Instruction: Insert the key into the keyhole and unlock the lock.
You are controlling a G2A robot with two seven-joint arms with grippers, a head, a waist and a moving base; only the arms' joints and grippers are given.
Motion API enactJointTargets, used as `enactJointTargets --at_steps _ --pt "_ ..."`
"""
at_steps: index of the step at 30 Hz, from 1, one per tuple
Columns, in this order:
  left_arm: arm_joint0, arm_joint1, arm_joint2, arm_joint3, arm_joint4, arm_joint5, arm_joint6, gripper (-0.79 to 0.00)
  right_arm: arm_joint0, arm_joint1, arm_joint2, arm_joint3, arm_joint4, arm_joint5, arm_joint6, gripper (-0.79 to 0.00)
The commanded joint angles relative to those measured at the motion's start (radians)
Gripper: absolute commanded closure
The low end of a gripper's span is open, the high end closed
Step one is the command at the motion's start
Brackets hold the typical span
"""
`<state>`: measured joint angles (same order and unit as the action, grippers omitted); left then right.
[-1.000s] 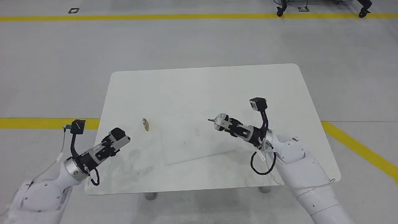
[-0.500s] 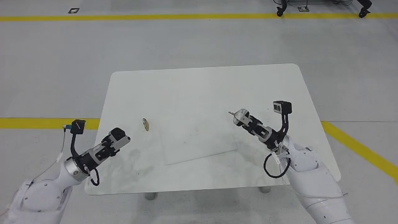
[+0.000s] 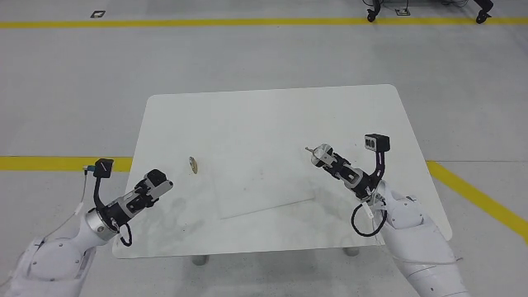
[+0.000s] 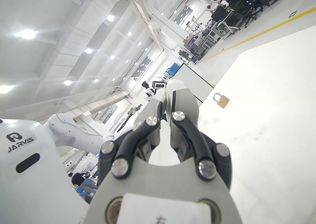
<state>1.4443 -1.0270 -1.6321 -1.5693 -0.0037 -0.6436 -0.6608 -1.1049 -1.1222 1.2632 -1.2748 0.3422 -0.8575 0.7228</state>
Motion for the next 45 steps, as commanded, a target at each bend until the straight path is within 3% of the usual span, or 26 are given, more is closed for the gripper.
enactJointTargets --at_steps 1,6,11,15,17,26,34,38,40,45 --pt "0.001 -0.004 -0.025 -0.016 0.183 0.095 0.195 -0.785 0.0 0.0 0.0 0.0 0.0 0.0 0.0 0.0" --pt "-0.029 -0.011 0.014 -0.109 0.513 0.403 0.323 -0.785 0.0 0.0 0.0 0.0 0.0 0.0 0.0 0.0" --pt "-0.133 -0.011 0.093 -0.136 0.69 0.62 0.157 -0.785 0.0 0.0 0.0 0.0 0.0 0.0 0.0 0.0" --pt "-0.212 -0.021 0.21 -0.177 0.804 0.797 0.001 -0.785 0.0 0.0 0.0 0.0 0.0 0.0 0.0 0.0" --pt "-0.244 -0.029 0.26 -0.167 0.82 0.858 -0.024 -0.785 0.0 0.0 0.0 0.0 0.0 0.0 0.0 0.0" --pt "-0.394 -0.066 0.424 0.008 0.896 0.992 -0.065 -0.785 0.0 0.0 0.0 0.0 0.0 0.0 0.0 0.0" --pt "-0.493 -0.095 0.475 0.137 0.81 1.017 -0.102 -0.785 0.0 0.0 0.0 0.0 0.0 0.0 0.0 0.0" --pt "-0.508 -0.103 0.491 0.166 0.799 1.011 -0.102 -0.628 0.0 0.0 0.0 0.0 0.0 0.0 0.0 0.0" --pt "-0.508 -0.105 0.493 0.167 0.803 1.01 -0.1 -0.493 0.0 0.0 0.0 0.0 0.0 0.0 0.0 0.0" --pt "-0.478 -0.105 0.498 0.142 0.841 1.009 -0.088 -0.376 0.0 0.0 0.0 0.0 0.0 0.0 0.0 0.0"
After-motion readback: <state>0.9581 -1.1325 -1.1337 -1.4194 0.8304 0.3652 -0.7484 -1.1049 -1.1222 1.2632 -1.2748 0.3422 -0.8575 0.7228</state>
